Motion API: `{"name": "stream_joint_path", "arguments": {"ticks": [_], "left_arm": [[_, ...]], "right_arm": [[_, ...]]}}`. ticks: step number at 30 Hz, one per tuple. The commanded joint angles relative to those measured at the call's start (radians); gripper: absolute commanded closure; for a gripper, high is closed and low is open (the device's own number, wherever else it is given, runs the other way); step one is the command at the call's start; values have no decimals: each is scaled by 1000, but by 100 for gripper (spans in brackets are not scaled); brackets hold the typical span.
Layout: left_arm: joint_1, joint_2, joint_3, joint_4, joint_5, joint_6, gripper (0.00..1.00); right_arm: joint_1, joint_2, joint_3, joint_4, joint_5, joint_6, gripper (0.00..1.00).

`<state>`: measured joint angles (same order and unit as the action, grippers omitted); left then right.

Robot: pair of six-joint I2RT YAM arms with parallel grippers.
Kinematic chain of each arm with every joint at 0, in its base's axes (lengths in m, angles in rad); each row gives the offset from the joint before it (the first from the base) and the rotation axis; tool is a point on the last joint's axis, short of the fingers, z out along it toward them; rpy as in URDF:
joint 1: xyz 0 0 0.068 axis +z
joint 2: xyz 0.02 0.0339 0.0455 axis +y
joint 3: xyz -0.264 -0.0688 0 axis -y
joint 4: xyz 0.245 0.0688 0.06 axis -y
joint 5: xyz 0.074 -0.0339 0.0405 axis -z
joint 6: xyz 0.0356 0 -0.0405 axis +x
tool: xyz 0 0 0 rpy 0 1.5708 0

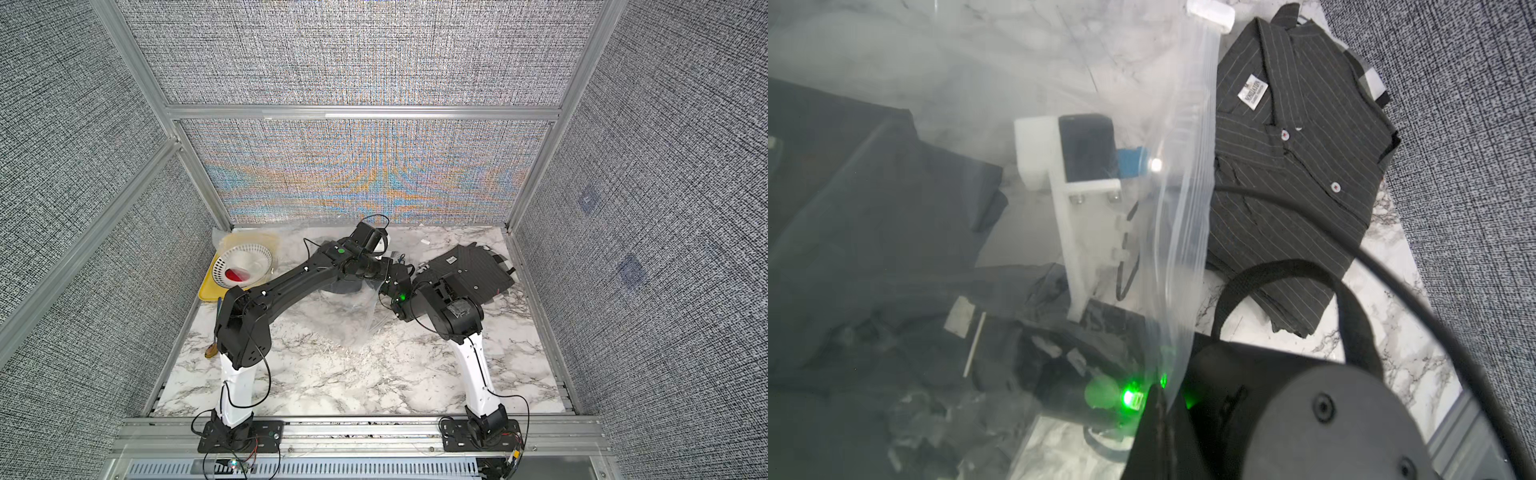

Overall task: Place the folded shirt into the vacuum bag
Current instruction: Place the shirt in the vacuum bag.

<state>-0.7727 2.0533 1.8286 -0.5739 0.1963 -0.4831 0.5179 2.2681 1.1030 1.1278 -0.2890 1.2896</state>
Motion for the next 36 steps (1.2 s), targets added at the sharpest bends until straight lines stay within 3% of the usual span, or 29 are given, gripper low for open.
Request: {"name": "stream_joint_path", "arguments": {"ticks": [1,10,14,22,36], "left_arm": [[-19,-26,-1,108,128,-2,100],[41,-38,66,123,40,13,100],[53,-36,83,113,69,13,100],[43,-90,-15,162,155,-30,100],[2,-114,-40,180,172,-43,100]], "right_arm": [[24,-31,-43,129,77,17,100],[48,-61,-146,185,108,0,100],[47,-40,-139,170,98,13,100],[21,54,55,63,37,45,100],[33,221,363,-70,28,93,100]]}}
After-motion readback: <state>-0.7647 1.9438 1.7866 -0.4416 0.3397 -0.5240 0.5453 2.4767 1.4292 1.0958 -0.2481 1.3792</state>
